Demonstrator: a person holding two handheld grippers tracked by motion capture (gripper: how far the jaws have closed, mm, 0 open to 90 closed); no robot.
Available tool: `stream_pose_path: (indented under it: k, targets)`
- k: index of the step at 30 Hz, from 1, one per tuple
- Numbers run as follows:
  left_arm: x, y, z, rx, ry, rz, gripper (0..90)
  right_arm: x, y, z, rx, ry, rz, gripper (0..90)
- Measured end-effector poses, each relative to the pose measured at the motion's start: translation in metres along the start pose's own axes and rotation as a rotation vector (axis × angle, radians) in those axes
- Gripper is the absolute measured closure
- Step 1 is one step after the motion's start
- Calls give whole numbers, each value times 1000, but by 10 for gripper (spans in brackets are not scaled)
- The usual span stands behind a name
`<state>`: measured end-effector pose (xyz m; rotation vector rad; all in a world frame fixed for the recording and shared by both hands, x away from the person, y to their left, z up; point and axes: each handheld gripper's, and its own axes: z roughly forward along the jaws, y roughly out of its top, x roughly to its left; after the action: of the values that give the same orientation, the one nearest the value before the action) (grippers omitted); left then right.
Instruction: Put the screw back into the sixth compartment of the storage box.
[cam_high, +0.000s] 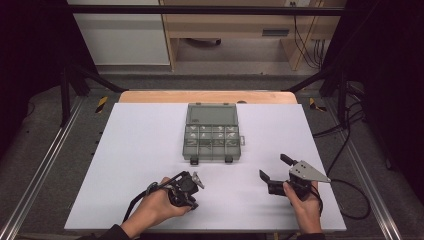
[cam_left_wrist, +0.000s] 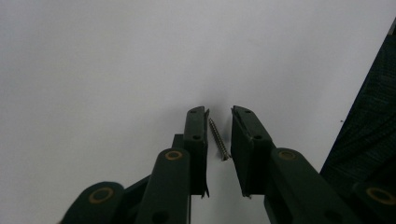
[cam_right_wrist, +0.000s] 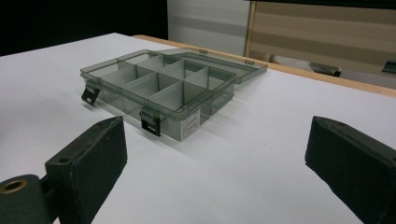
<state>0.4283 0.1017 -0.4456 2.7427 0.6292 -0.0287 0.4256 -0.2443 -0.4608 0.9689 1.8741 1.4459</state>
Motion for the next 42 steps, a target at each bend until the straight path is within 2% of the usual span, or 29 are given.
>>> stream_pose_path:
  k: [8,12,27,35,41,42]
  targets:
    - [2,-2,0,0,14,9,877,0,0,0,0,-3,0,59]
    - [2,-2,-1,-11,30,13,879,0,0,0,-2,-4,1,59]
    - [11,3,-16,-116,93,2,879,-3,-1,1,5,-13,-2,53]
    - [16,6,-20,-128,111,-5,880,-3,-2,1,7,-18,-2,53]
    - [21,13,-26,-172,136,-16,880,-3,-2,1,10,-15,-5,53]
    - [22,14,-27,-188,141,-28,880,-3,-2,1,11,-18,-1,53]
